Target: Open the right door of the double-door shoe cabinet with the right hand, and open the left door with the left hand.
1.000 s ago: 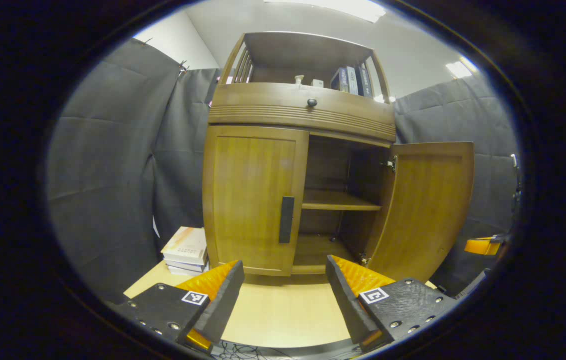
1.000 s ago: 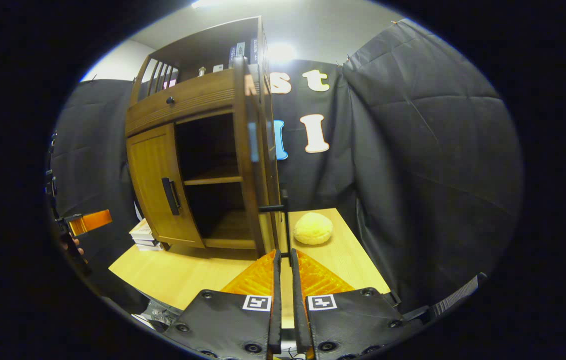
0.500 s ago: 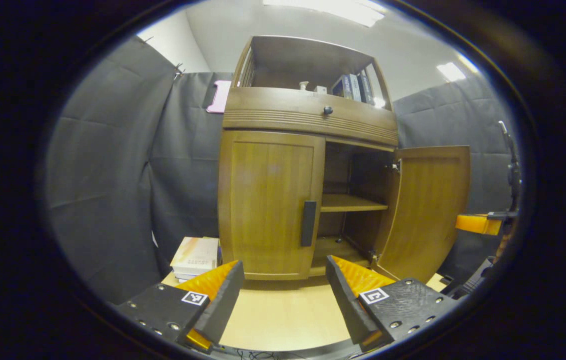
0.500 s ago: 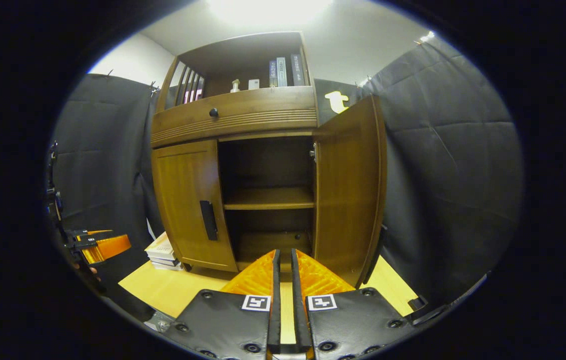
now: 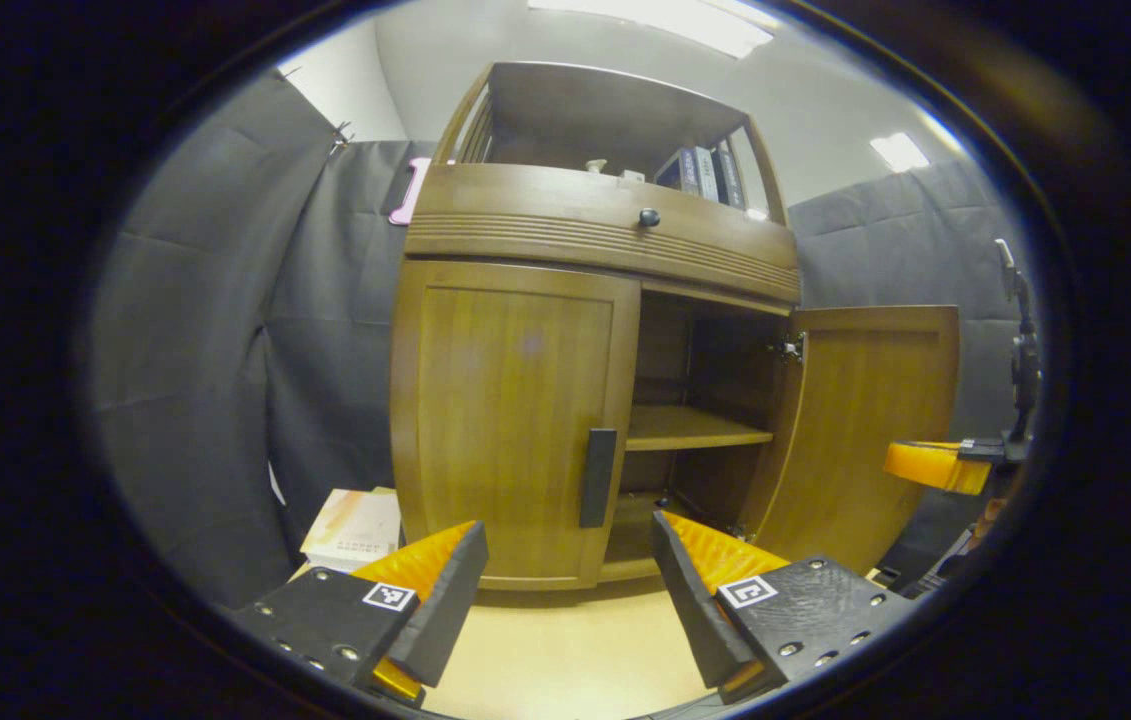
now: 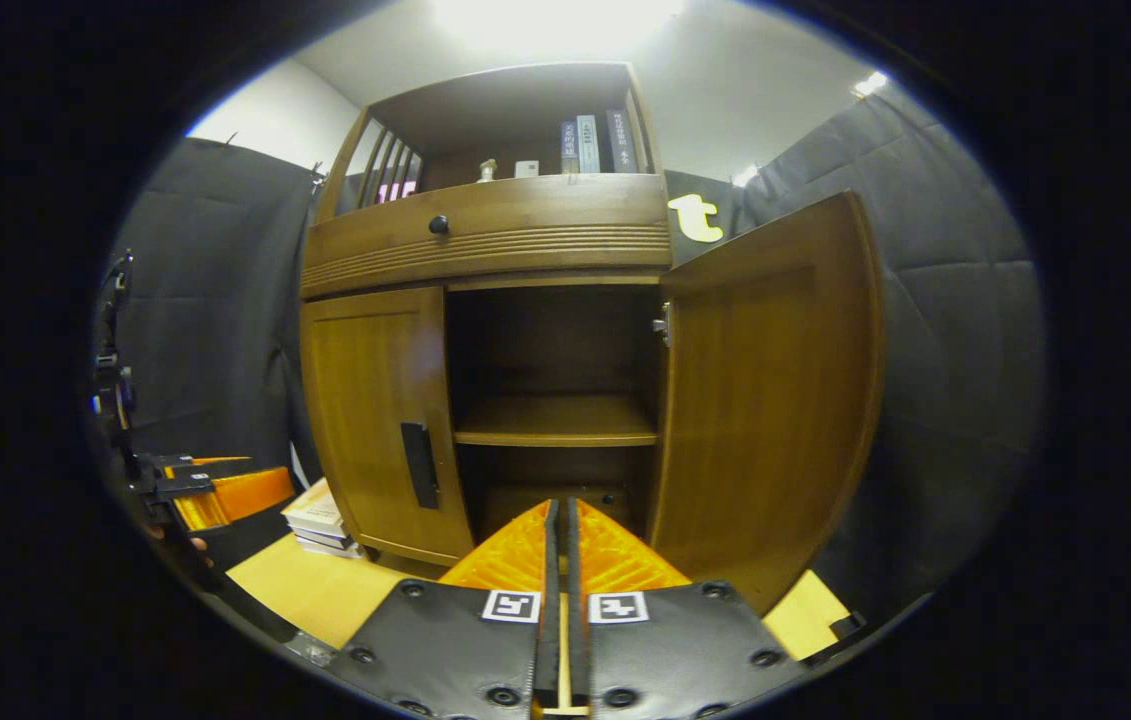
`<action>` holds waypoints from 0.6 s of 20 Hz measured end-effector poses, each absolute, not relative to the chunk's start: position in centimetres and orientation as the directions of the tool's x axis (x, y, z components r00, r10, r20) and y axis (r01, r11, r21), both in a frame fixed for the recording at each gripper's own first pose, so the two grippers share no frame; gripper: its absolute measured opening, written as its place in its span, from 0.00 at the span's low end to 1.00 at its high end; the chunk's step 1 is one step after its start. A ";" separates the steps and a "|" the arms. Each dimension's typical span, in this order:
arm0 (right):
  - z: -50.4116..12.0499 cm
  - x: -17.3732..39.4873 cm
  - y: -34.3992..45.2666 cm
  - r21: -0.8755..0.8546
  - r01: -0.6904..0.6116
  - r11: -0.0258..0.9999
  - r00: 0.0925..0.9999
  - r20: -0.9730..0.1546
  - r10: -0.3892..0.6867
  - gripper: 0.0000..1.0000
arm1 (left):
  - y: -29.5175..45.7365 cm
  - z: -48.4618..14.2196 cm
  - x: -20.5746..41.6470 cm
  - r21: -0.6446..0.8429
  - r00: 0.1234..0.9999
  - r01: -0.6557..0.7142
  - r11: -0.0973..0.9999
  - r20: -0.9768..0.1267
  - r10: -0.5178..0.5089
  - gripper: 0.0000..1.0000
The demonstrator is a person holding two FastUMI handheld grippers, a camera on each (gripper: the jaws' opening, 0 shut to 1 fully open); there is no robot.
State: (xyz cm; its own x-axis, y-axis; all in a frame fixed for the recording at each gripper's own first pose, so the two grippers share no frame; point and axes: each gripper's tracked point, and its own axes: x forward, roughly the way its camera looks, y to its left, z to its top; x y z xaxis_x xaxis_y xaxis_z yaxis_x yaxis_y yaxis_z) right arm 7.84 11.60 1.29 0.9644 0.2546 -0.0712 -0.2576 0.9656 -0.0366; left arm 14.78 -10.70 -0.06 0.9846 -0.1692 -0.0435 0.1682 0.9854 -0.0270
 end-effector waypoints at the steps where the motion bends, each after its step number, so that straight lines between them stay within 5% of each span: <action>1: 1.5 7.9 11.9 -0.026 -0.264 0.964 0.963 -0.058 0.262 0.05 | -10.9 0.2 15.8 -0.024 0.985 0.165 0.986 -0.042 -0.166 0.95; 7: 0.6 12.6 12.8 0.031 -0.296 0.955 0.951 -0.086 0.297 0.04 | -13.0 0.0 23.7 -0.049 0.989 0.139 0.989 -0.048 -0.141 0.95; 12: 0.4 14.8 12.9 0.017 -0.323 0.946 0.944 -0.073 0.323 0.99 | -14.6 -0.6 29.1 -0.034 0.991 0.121 0.992 -0.058 -0.123 0.96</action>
State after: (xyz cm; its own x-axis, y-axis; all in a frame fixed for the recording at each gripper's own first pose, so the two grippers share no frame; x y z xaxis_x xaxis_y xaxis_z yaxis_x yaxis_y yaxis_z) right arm 14.78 12.88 0.36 0.9436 0.3230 -0.0732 -0.3226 0.9464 0.0171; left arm 29.07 -14.61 -0.62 0.9908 -0.1228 -0.0576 0.1209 0.9921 -0.0343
